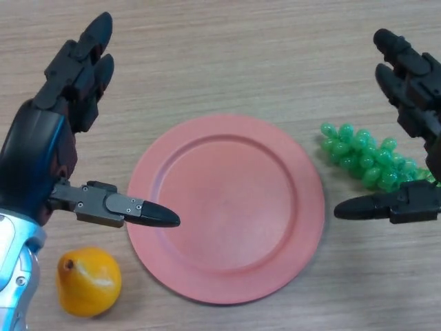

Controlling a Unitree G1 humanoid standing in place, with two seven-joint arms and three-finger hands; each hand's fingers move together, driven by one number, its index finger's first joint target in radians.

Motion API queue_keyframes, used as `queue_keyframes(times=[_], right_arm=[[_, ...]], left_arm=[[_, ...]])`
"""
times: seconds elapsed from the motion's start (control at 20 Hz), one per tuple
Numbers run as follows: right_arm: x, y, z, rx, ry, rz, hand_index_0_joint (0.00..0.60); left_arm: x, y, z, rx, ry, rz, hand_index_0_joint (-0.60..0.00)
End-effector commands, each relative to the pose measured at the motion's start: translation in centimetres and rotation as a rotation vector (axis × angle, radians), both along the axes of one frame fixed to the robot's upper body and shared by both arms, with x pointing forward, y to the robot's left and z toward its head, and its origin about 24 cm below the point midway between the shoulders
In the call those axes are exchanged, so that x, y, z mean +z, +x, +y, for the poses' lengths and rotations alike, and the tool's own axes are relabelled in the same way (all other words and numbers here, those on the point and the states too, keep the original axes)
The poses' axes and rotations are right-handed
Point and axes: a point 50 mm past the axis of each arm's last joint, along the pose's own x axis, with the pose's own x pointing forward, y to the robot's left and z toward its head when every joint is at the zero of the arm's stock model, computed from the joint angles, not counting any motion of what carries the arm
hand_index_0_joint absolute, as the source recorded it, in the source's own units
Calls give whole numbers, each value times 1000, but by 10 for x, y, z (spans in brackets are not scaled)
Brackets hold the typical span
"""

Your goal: Pick up the green grapes and place it on the plate

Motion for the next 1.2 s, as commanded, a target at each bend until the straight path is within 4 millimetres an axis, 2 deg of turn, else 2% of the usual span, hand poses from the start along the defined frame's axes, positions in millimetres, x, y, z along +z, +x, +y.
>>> queue_keyframes(times=[0.05,0.25,0.55,0.6,0.65,0.7,0.75,0.8,0.85,1.05,1.2], right_arm=[[23,7,-16,-26,-77,-242,0],[2,35,-38,-97,-173,-245,0],[-32,69,-59,-186,-306,-155,0],[-32,70,-59,-189,-311,-153,50],[-35,72,-61,-193,-341,-146,200],[-38,73,-62,-201,-378,-144,300],[-41,76,-67,-234,-462,-161,450],[-42,79,-72,-272,-510,-183,551],[-43,80,-76,-315,-572,-207,600],[-40,78,-77,-347,-572,-209,600],[-23,73,-67,-285,-330,-158,600]], left_arm=[[28,-13,9,34,50,-174,0],[26,-18,14,52,27,-173,0],[28,-22,18,51,45,-133,0],[27,-22,18,51,45,-133,0],[28,-22,18,51,44,-135,0],[28,-22,19,51,44,-137,0],[28,-23,19,54,43,-140,0],[27,-23,20,59,41,-143,0],[28,-23,21,67,41,-150,0],[28,-23,21,71,42,-150,0],[27,-23,21,70,44,-145,0]])
